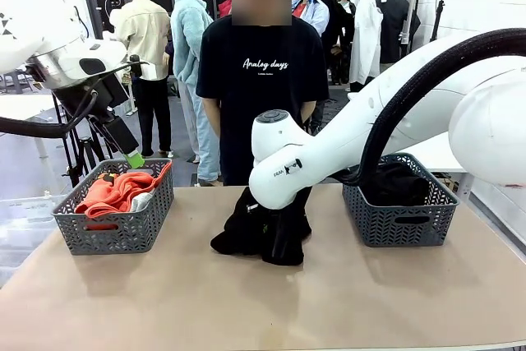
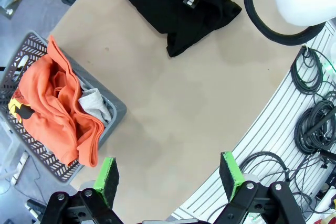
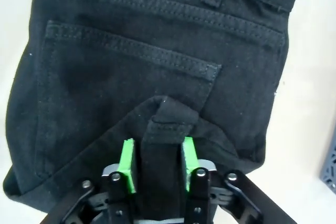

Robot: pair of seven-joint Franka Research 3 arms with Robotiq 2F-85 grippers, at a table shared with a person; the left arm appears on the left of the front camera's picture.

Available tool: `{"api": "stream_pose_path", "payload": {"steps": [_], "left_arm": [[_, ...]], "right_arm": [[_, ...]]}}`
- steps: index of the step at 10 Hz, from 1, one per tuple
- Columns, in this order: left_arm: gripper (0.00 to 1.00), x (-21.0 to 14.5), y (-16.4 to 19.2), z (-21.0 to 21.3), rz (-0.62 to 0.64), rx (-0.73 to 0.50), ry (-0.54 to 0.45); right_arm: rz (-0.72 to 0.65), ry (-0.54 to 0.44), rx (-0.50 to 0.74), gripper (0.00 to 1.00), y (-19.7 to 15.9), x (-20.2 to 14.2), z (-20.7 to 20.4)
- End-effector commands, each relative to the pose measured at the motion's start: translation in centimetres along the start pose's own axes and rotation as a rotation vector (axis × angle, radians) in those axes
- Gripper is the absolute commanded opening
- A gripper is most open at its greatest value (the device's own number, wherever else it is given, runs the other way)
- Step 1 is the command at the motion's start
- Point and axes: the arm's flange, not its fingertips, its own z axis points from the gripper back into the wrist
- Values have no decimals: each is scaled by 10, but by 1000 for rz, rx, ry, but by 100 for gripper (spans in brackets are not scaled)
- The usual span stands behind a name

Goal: Sort the tops and bottoms.
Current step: Lift clothes from the center of the table with your right hand.

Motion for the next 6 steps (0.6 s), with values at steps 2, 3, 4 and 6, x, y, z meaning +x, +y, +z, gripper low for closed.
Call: {"api": "stream_pose_path", "payload": {"steps": [2, 3, 4, 6], "left_arm": [[100, -2, -1, 1, -1, -1, 0], [100, -2, -1, 1, -1, -1, 0], [100, -2, -1, 1, -1, -1, 0], [100, -2, -1, 1, -1, -1, 0]], "right_arm": [[-45, -16, 21, 0, -5, -24, -10], [-45, -22, 28, 0, -6, -26, -7], [-55, -32, 32, 0, -8, -28, -3], [-63, -42, 33, 0, -10, -30, 3]]}}
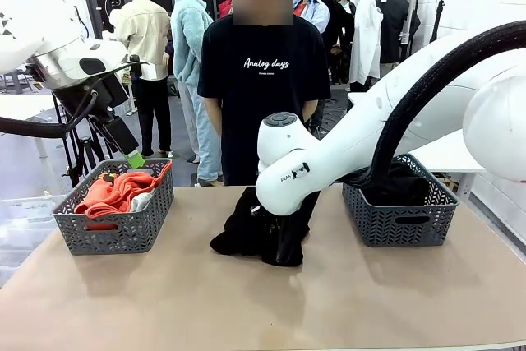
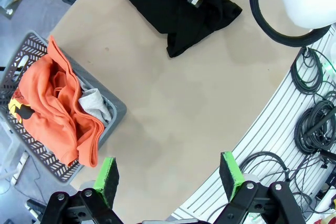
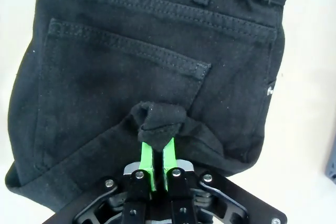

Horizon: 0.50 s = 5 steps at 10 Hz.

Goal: Sort the tops and bottoms.
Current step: Lift clothes from the center of the table with your right hand.

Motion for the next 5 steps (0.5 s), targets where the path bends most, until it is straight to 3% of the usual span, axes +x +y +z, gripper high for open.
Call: {"api": "stream_pose_path", "payload": {"steps": [1, 5], "left_arm": [[100, -2, -1, 1, -1, -2, 0], [100, -2, -1, 1, -1, -2, 0]], "right_arm": [[-32, -14, -4, 0, -4, -17, 4], [-3, -3, 2, 0, -1, -2, 2]]}}
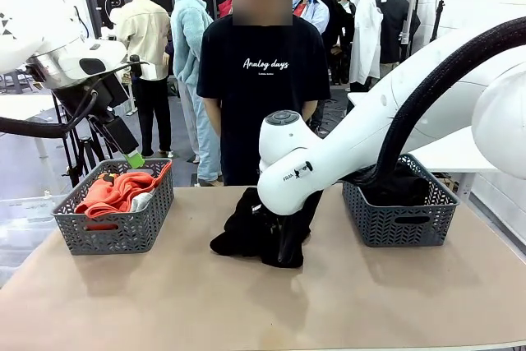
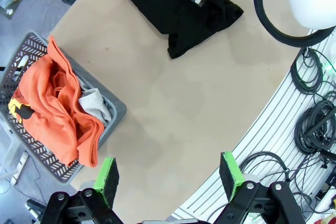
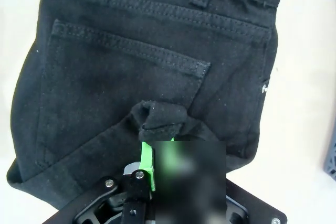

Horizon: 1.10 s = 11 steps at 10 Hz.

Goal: Sort the tops and bottoms.
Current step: Lift clothes from the center of the table with your right hand.

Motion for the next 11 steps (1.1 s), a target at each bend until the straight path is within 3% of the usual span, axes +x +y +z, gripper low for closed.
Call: {"api": "stream_pose_path", "payload": {"steps": [1, 2, 3, 5, 7, 8, 9, 11], "left_arm": [[100, -2, -1, 1, -1, -2, 0], [100, -2, -1, 1, -1, -2, 0], [100, -2, -1, 1, -1, -2, 0], [100, -2, -1, 1, -1, -2, 0], [100, -2, -1, 1, -1, -2, 0], [100, -2, -1, 1, -1, -2, 0], [100, -2, -1, 1, -1, -2, 0], [100, -2, -1, 1, -1, -2, 0]], "right_arm": [[0, -1, 0, 0, 0, 0, 1], [0, 3, -10, 0, 13, 10, 13], [-47, -57, 35, 0, 13, 21, 50], [-90, -158, -23, 0, 11, 33, 124], [-70, -165, -108, 0, 3, 42, 176], [-55, -183, -89, 0, -1, 38, 199], [-38, -205, -65, 0, -3, 34, 214], [-54, -174, -60, 0, -4, 44, 199]]}}
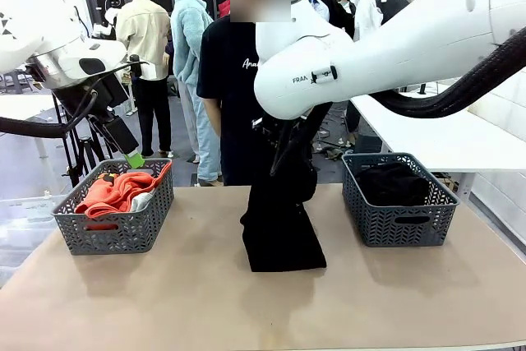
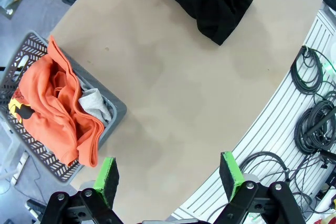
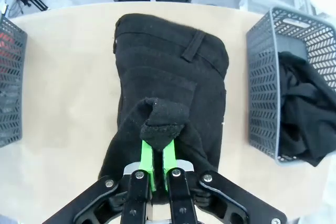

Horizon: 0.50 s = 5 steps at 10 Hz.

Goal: Sort the tops and bottoms.
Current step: Lift clothes from the center of the table with your right hand.

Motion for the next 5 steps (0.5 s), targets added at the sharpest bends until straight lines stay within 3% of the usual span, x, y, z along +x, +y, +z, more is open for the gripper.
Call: {"api": "stream_pose_path", "payload": {"steps": [1, 3, 5], "left_arm": [[100, -2, -1, 1, -1, -2, 1], [100, -2, -1, 1, -1, -2, 1], [100, -2, -1, 1, -1, -2, 1]], "right_arm": [[-6, -2, 3, 0, 0, 2, -13], [0, 11, -2, 0, 0, 0, -9], [-73, -76, -65, 0, -19, 10, 49]]}}
